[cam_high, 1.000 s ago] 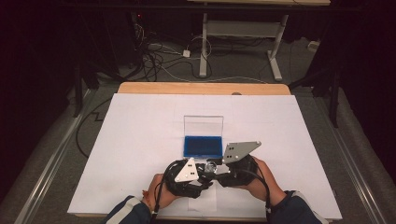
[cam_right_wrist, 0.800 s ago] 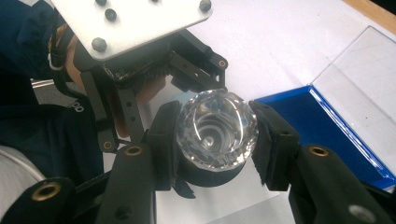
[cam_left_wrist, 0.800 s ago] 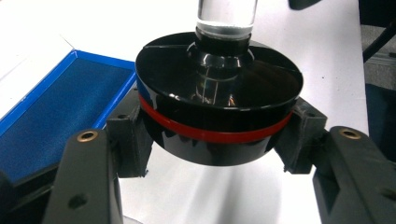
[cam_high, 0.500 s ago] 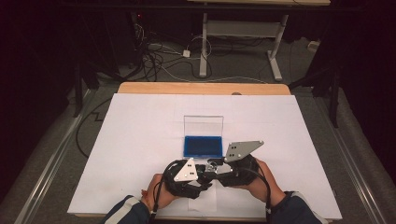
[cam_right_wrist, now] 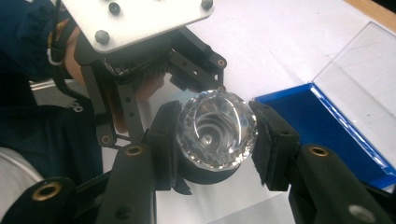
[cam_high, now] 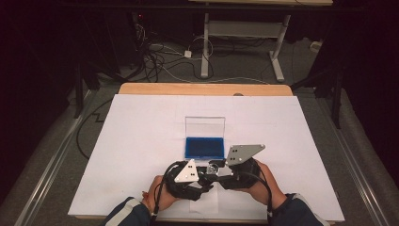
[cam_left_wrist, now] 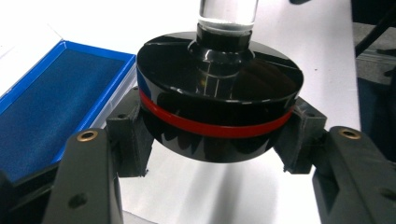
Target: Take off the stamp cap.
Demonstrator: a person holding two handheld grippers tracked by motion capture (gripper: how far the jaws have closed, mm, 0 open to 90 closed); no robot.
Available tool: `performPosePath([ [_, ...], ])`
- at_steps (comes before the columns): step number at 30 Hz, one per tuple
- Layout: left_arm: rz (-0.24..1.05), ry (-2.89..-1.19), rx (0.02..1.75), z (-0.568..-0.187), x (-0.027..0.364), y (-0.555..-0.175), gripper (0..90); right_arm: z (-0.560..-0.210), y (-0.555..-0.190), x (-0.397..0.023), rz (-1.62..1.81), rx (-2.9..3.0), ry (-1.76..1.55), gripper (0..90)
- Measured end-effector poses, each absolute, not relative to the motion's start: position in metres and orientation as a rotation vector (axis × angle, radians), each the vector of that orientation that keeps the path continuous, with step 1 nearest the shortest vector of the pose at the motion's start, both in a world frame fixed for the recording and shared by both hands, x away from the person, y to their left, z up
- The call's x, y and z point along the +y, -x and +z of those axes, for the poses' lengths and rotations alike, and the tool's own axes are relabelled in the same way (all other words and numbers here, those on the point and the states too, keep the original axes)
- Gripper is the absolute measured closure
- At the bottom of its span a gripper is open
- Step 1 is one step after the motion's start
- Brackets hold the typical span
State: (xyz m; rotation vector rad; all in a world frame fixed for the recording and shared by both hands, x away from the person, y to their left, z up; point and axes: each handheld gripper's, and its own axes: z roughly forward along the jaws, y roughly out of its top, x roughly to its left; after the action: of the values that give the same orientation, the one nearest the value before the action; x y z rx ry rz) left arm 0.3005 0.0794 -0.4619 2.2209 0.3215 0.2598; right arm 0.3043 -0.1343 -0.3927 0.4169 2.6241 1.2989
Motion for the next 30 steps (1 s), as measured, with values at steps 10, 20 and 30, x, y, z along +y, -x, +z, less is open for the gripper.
performPosePath([
  [10, 0.192, -2.191, 0.355, -0.464, 0.082, -0.303, 36.7, -0.395, -0.304, -0.136, 1.336, 2.598, -0.438, 56.9],
  [20, 0.36, -2.224, 0.33, -0.455, 0.083, -0.298, 61.1, -0.388, -0.304, -0.15, 1.377, 2.531, -0.437, 56.9],
  [30, 0.283, -2.184, 0.321, -0.46, 0.079, -0.301, 20.9, -0.39, -0.302, -0.145, 1.379, 2.542, -0.435, 56.9],
])
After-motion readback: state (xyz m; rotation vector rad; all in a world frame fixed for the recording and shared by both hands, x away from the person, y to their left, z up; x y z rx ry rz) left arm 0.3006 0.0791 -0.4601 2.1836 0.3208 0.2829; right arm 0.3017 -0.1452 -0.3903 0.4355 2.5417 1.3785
